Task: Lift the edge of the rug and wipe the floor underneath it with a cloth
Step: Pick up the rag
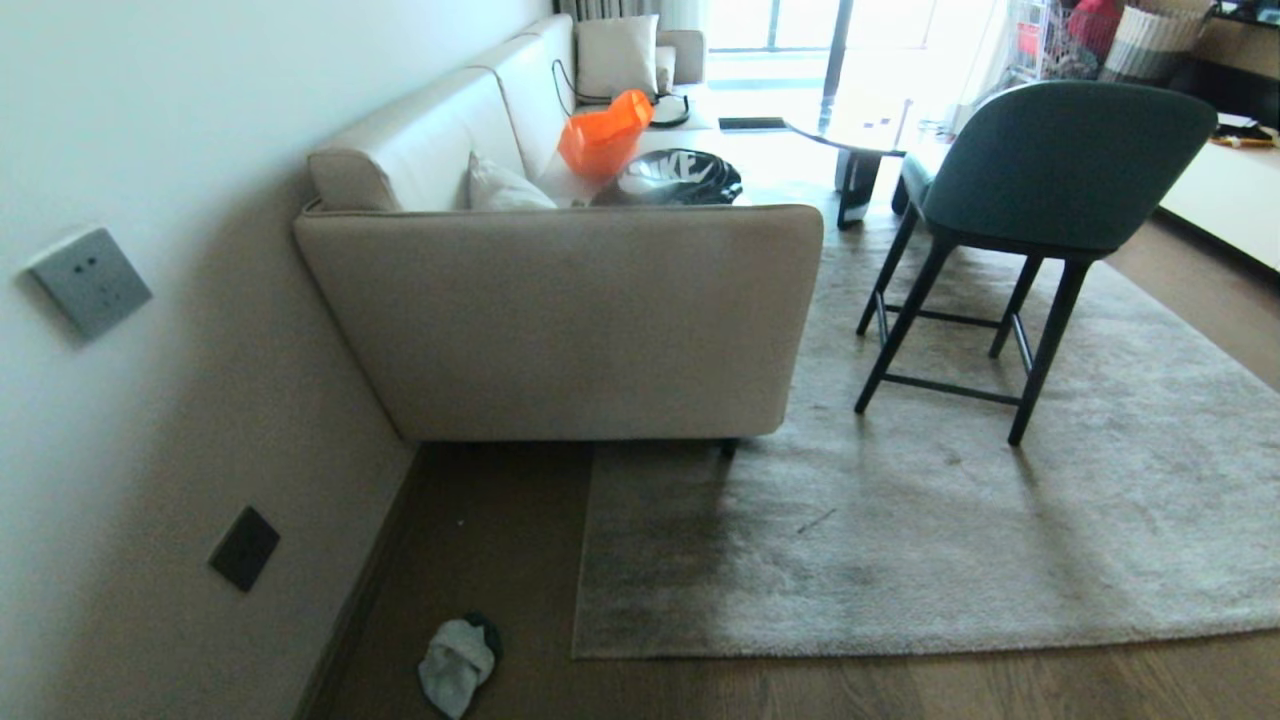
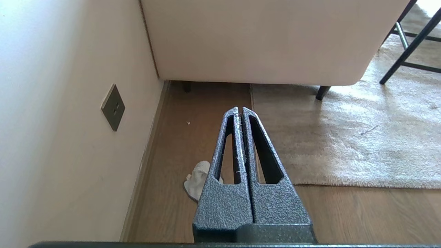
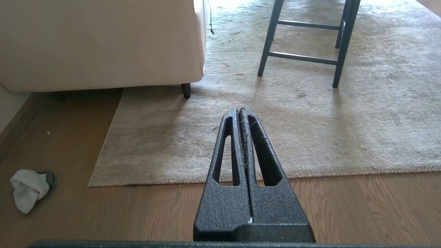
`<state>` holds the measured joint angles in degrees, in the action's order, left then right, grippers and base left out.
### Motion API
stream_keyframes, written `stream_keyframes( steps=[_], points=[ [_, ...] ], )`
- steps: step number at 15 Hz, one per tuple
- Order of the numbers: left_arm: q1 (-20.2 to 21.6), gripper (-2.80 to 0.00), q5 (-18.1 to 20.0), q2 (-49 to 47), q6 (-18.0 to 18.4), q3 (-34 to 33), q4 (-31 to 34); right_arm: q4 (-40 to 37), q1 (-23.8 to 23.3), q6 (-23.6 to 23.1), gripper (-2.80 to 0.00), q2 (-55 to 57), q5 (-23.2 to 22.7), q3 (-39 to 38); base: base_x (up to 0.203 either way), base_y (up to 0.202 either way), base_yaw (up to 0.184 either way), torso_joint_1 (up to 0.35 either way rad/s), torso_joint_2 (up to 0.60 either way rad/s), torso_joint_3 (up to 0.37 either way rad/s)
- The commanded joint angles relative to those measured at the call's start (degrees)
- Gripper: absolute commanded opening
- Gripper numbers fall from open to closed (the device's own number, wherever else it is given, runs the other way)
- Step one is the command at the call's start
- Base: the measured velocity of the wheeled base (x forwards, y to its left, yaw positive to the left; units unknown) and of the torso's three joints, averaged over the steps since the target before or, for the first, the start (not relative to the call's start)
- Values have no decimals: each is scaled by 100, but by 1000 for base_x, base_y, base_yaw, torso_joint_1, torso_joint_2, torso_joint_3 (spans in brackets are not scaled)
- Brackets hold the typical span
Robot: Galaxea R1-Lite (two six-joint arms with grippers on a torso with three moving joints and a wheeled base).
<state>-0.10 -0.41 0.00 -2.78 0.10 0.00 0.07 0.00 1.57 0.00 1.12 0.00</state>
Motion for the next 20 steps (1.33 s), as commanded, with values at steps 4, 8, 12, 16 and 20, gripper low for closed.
stream_keyframes(
  steps=[4, 8, 12, 16, 20],
  points=[
    [1, -280, -2, 0, 5, -1, 0, 1, 0, 1, -280, 9, 2, 0, 0, 0, 0, 0, 0, 0],
    [1, -280, 6, 0, -3, -1, 0, 1, 0, 2, -280, 9, 2, 0, 0, 0, 0, 0, 0, 0],
    [1, -280, -2, 0, -3, -1, 0, 1, 0, 1, -280, 9, 2, 0, 0, 0, 0, 0, 0, 0],
    [1, -280, -2, 0, 5, -1, 0, 1, 0, 1, -280, 9, 2, 0, 0, 0, 0, 2, 3, -79],
    [1, -280, -2, 0, 5, -1, 0, 1, 0, 1, -280, 9, 10, 0, 0, 0, 0, 2, 2, -184]
  ],
)
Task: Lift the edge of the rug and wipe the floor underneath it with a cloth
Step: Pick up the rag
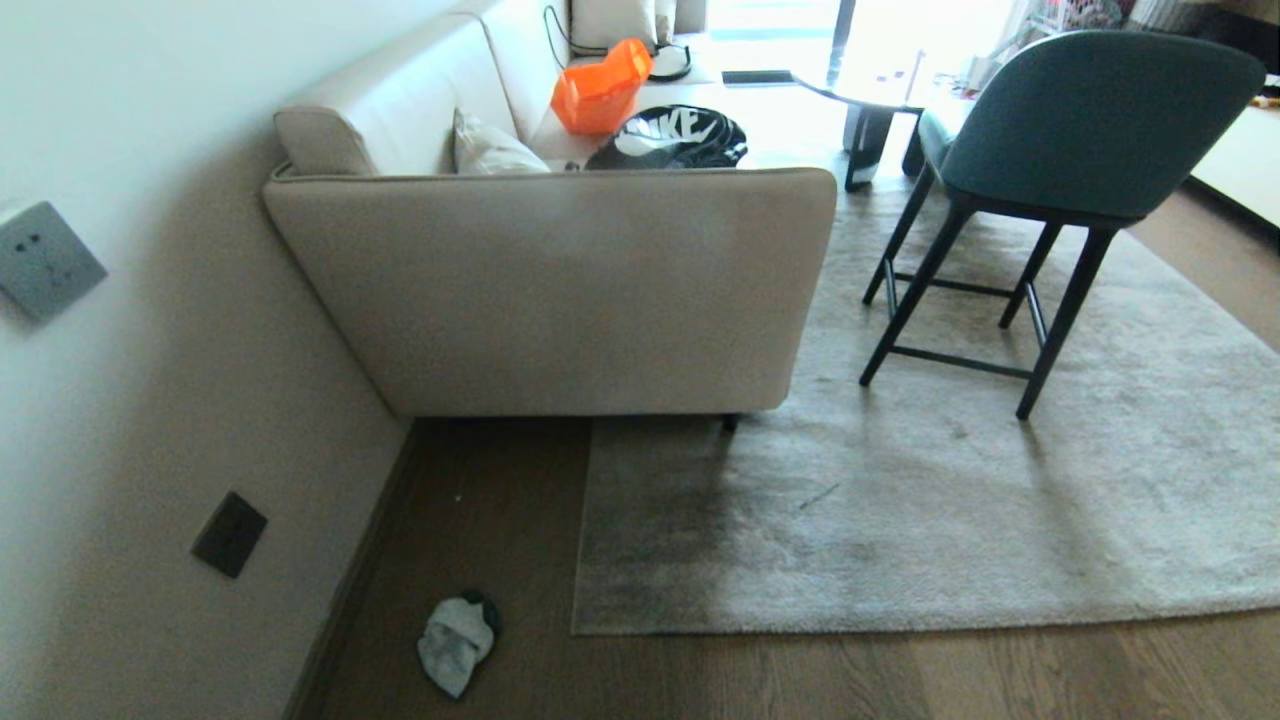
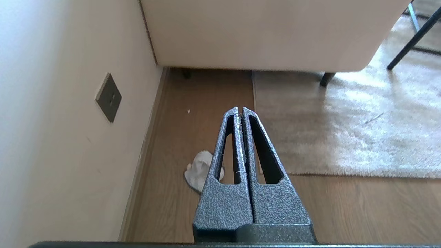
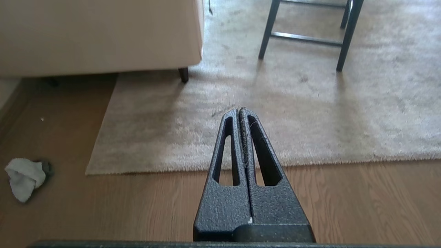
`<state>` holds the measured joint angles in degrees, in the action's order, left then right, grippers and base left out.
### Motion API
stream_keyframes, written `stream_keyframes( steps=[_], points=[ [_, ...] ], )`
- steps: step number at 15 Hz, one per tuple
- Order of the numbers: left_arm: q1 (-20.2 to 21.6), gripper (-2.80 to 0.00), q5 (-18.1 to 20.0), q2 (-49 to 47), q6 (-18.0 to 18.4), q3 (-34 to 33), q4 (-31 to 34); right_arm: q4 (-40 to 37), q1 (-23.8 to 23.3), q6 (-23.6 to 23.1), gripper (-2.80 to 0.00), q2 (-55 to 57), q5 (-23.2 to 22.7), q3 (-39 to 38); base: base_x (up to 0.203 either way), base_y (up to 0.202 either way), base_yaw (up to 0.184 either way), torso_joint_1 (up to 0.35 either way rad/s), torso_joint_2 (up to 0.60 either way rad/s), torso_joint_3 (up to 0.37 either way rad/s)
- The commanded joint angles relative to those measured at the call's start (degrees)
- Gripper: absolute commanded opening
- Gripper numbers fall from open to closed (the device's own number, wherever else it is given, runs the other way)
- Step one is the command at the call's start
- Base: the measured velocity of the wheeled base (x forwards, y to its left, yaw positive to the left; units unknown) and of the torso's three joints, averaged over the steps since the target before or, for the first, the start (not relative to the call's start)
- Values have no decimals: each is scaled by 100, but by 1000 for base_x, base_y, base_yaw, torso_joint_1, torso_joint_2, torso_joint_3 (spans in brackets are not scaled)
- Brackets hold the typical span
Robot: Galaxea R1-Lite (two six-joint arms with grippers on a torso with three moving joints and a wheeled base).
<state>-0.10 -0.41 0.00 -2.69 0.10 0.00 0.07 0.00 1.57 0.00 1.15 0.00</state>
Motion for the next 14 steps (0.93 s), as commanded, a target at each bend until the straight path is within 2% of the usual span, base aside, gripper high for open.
stream_keyframes(
  steps=[1, 14],
  points=[
    [1, -280, -2, 0, -3, -1, 0, 1, 0, 1, -280, 9, 0, 0, 0, 0, 0, 3, 0, -197],
    [1, -280, -2, 0, -3, -1, 0, 1, 0, 1, -280, 9, 0, 0, 0, 0, 0, 4, 3, -197]
  ],
)
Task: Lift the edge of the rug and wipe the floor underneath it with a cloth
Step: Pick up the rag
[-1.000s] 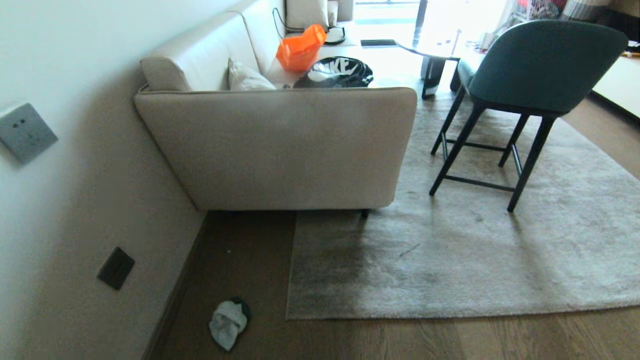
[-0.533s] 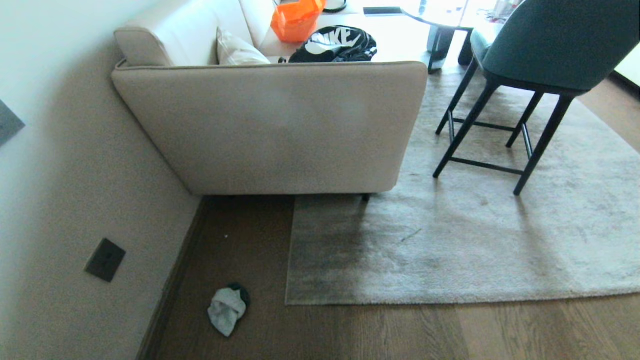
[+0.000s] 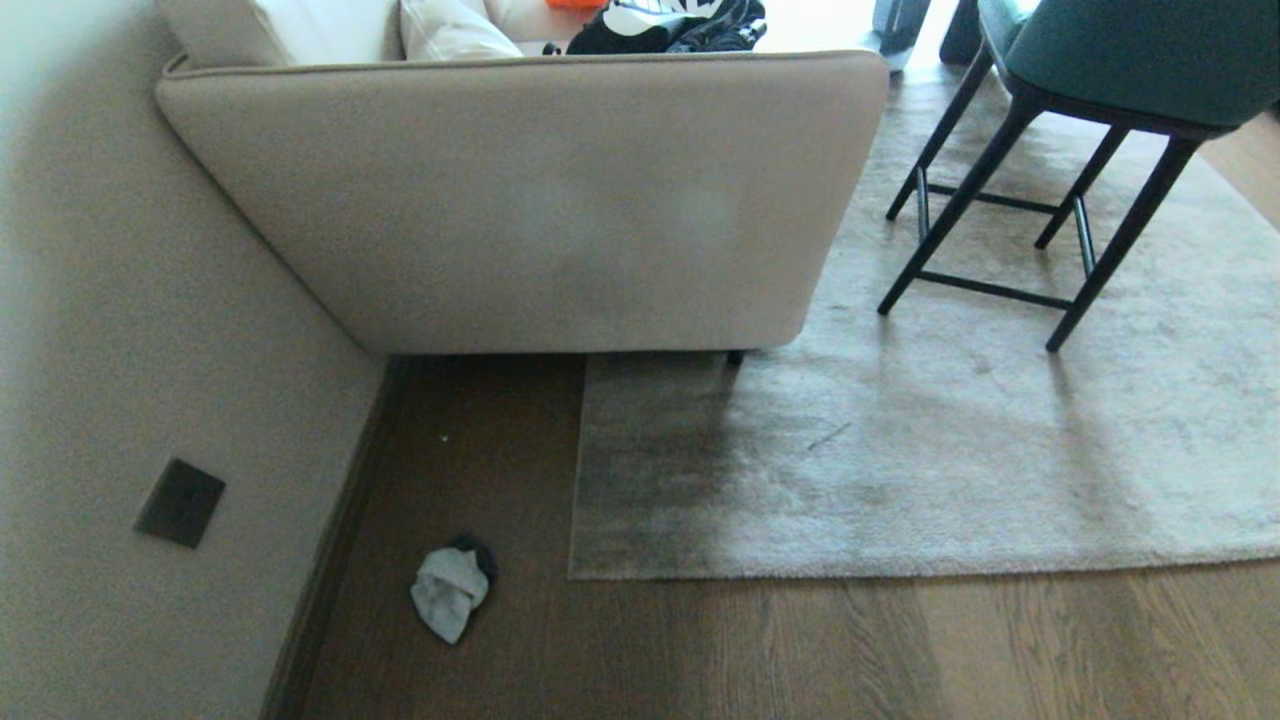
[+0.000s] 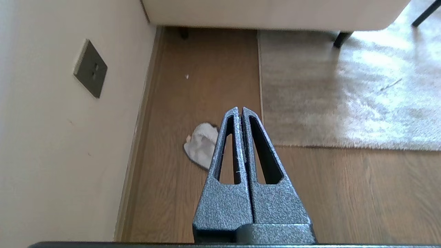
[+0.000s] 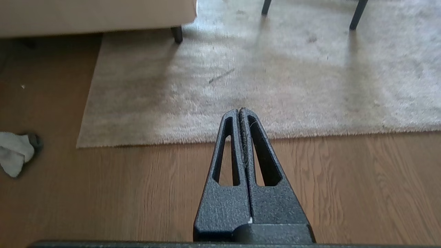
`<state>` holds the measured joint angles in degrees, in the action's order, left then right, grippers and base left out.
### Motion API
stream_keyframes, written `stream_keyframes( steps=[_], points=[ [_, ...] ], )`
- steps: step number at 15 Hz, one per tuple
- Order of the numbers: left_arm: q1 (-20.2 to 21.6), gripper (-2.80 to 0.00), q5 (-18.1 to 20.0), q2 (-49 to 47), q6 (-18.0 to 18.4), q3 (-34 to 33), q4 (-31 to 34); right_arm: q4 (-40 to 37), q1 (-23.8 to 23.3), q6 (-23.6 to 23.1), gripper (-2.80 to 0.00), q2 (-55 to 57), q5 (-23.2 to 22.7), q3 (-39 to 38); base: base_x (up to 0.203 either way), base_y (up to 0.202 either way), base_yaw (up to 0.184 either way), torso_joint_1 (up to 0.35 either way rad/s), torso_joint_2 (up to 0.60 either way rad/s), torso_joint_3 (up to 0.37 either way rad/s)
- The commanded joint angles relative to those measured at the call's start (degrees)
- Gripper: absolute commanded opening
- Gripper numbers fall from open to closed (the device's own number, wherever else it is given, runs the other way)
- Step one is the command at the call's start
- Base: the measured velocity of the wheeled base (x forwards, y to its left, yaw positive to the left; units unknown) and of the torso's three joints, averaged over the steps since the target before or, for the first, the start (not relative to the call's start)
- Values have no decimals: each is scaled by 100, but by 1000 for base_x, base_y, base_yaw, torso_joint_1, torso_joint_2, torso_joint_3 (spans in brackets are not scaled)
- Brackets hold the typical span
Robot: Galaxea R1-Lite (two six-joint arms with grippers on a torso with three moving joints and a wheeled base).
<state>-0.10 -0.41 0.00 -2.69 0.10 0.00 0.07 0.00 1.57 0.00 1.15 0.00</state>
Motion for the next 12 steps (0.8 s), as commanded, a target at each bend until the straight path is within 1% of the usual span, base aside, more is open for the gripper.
stream_keyframes(
  steps=[1, 12],
  points=[
    [1, -280, -3, 0, -4, -1, 0, 1, 0, 1, -280, 9, 0, 0, 0, 0, 0, 5, 5, -201],
    [1, -280, -3, 0, -12, -1, 0, 1, 0, 3, -280, 9, 0, 0, 0, 0, 0, 5, 2, -197]
  ],
)
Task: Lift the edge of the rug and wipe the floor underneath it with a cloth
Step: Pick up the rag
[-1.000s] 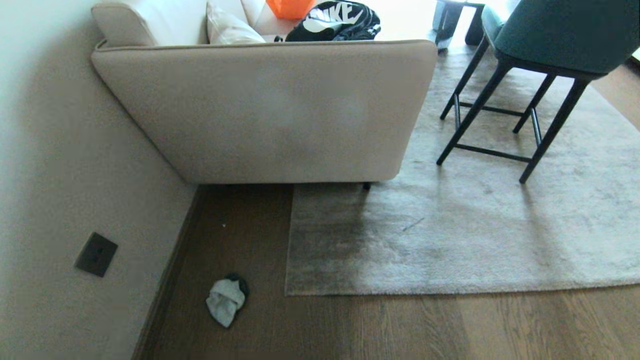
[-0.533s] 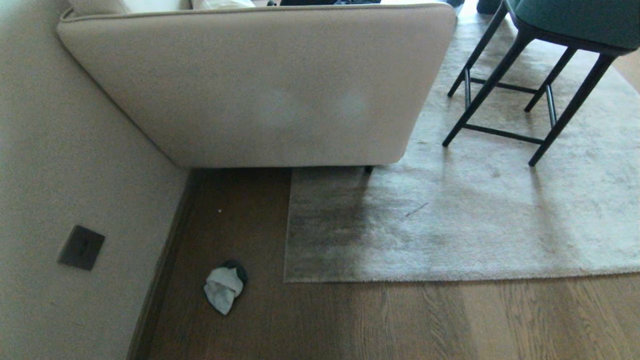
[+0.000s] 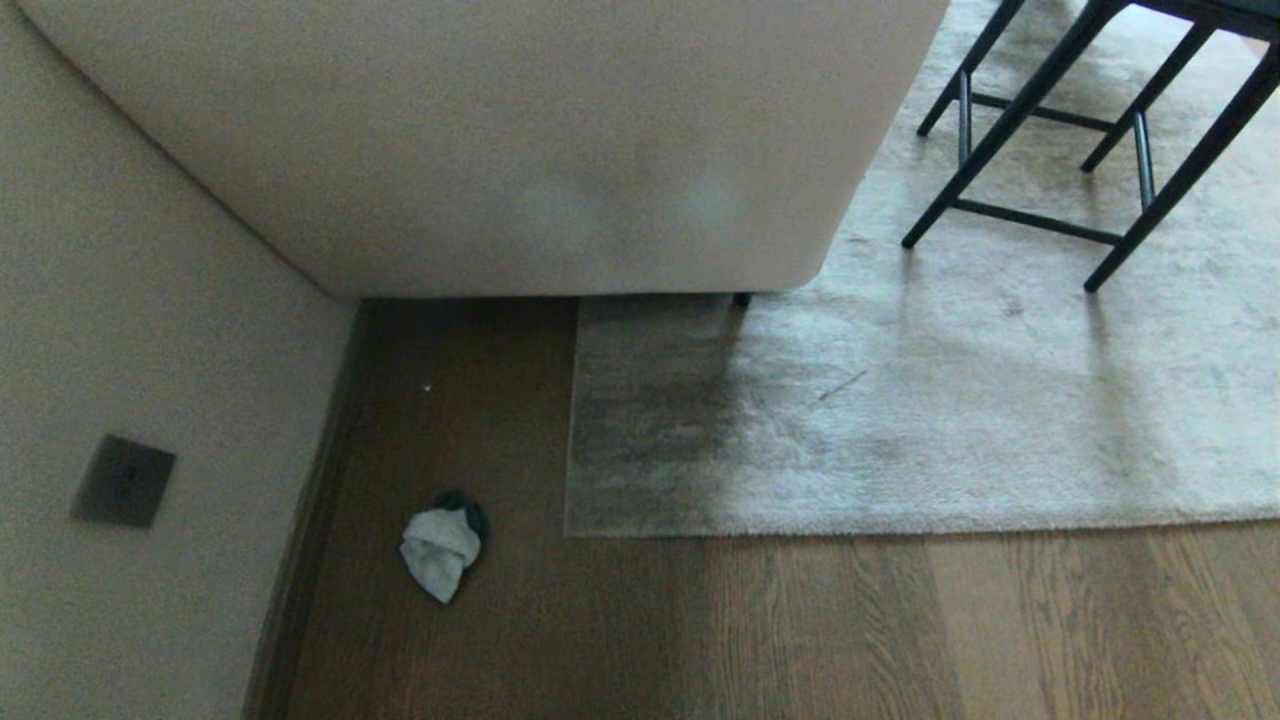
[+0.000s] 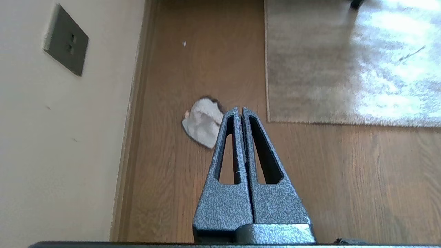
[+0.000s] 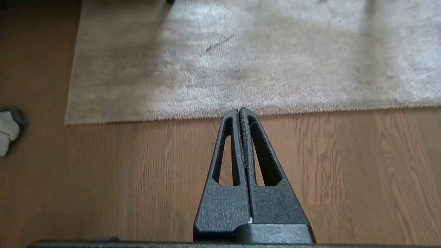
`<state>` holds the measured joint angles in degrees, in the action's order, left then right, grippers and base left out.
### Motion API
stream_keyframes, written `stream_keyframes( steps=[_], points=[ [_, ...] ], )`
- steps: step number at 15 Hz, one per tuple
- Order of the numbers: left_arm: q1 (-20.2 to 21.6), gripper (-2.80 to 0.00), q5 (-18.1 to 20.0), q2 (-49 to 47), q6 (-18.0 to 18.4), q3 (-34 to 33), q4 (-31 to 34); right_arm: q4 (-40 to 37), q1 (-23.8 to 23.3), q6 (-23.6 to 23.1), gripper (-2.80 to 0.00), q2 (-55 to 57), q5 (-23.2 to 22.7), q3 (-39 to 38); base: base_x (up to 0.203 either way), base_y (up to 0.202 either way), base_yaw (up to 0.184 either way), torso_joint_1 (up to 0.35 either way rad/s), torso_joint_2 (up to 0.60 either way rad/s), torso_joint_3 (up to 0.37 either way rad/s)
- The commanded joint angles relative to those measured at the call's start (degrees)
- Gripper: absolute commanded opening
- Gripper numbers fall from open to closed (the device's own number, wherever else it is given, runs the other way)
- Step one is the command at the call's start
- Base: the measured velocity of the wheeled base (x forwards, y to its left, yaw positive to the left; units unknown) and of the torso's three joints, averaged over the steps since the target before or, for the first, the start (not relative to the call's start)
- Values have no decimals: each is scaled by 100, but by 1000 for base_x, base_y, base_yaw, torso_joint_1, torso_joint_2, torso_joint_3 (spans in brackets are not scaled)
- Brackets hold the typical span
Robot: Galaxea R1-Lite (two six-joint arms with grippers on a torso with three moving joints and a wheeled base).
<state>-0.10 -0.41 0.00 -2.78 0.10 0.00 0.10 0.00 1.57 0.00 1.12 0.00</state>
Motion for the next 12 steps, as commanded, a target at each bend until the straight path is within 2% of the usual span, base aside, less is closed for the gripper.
stream_keyframes(
  steps=[1, 12],
  points=[
    [1, -280, -2, 0, -3, -1, 0, -1, 0, 1, -280, 9, 2, 0, 0, 0, 0, 7, 1, -190],
    [1, -280, -2, 0, -3, -1, 0, -1, 0, 1, -280, 9, 7, 0, 0, 0, 0, 2, 3, -199]
  ],
)
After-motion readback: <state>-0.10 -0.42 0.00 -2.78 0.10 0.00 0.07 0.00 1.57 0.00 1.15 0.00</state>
